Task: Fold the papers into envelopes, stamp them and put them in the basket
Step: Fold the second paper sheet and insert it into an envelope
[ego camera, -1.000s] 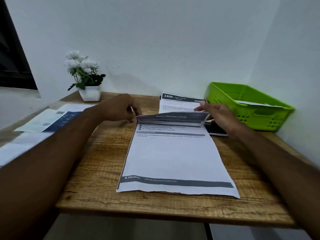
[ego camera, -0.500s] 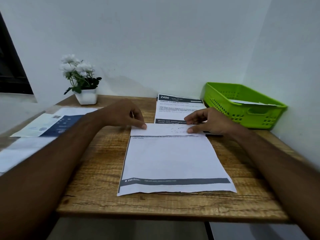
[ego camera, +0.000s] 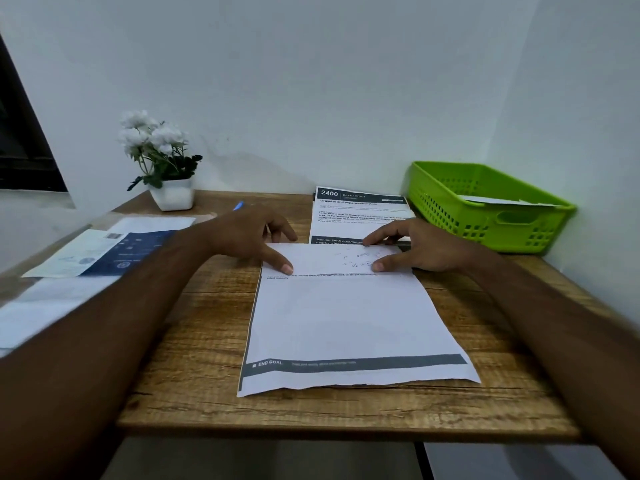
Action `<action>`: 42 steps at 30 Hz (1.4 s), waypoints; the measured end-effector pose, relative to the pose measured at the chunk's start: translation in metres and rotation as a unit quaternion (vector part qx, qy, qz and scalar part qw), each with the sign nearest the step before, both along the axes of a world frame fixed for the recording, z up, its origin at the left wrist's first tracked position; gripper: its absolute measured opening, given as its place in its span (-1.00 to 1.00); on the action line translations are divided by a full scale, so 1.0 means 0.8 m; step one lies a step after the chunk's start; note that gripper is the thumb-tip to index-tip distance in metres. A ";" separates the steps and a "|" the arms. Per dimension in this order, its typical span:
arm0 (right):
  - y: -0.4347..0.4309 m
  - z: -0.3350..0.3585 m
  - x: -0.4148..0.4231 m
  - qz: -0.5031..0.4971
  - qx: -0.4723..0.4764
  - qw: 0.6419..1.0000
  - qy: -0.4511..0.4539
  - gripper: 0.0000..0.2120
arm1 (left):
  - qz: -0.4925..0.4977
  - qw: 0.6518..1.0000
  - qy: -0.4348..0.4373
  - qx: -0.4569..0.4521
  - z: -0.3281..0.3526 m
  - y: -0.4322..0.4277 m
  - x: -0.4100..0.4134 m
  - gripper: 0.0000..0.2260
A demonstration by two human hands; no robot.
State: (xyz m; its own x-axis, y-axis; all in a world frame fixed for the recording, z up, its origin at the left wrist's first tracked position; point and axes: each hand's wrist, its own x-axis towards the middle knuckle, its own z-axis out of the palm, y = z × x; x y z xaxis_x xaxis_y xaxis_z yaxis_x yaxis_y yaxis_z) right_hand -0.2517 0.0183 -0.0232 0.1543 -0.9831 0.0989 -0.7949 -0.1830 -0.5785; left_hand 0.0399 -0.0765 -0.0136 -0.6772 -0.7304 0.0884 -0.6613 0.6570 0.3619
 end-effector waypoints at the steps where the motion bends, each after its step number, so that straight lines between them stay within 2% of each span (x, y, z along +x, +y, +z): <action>1: 0.000 0.000 0.001 0.002 0.001 1.000 -0.002 -0.58 | -0.003 1.000 -0.001 -0.001 0.001 0.001 0.000 -0.51; 6: -0.001 0.000 0.001 -0.015 -0.028 0.999 -0.018 -0.45 | -0.012 0.999 0.002 -0.029 0.009 0.007 0.000 -0.57; 9: 0.001 0.000 -0.001 -0.036 -0.047 0.998 -0.027 -0.44 | -0.010 1.000 0.018 -0.021 0.012 0.007 0.002 -0.64; 15: -0.002 0.003 -0.007 -0.047 -0.068 0.994 -0.071 -0.56 | -0.015 0.994 0.105 0.017 0.019 0.010 0.004 -0.68; 24: 0.015 0.018 -0.001 0.004 -0.076 0.988 -0.138 -0.71 | -0.059 0.985 0.141 0.075 0.024 0.017 0.008 -0.77; 29: 0.021 0.025 0.004 0.043 -0.085 0.988 -0.121 -0.82 | -0.097 0.972 0.173 0.128 0.032 0.026 0.013 -0.86; 31: 0.020 0.025 0.003 0.052 -0.080 0.990 -0.104 -0.80 | -0.107 0.967 0.182 0.140 0.034 0.026 0.014 -0.89; 37: 0.020 0.025 0.001 0.096 -0.032 0.991 -0.086 -0.79 | -0.129 0.960 0.177 0.175 0.033 0.023 0.015 -0.86; 42: 0.020 0.023 0.005 0.117 -0.010 0.991 -0.062 -0.81 | -0.150 0.952 0.101 0.246 0.038 0.030 0.016 -0.76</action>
State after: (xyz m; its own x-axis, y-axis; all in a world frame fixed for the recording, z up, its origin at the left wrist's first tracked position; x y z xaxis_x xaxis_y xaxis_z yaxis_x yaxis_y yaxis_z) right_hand -0.2478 0.0344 -0.0050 0.3627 -0.9198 0.1497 -0.6527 -0.3654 -0.6637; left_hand 0.0527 -0.0521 0.0165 -0.8677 -0.4930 -0.0629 -0.3539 0.5241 0.7746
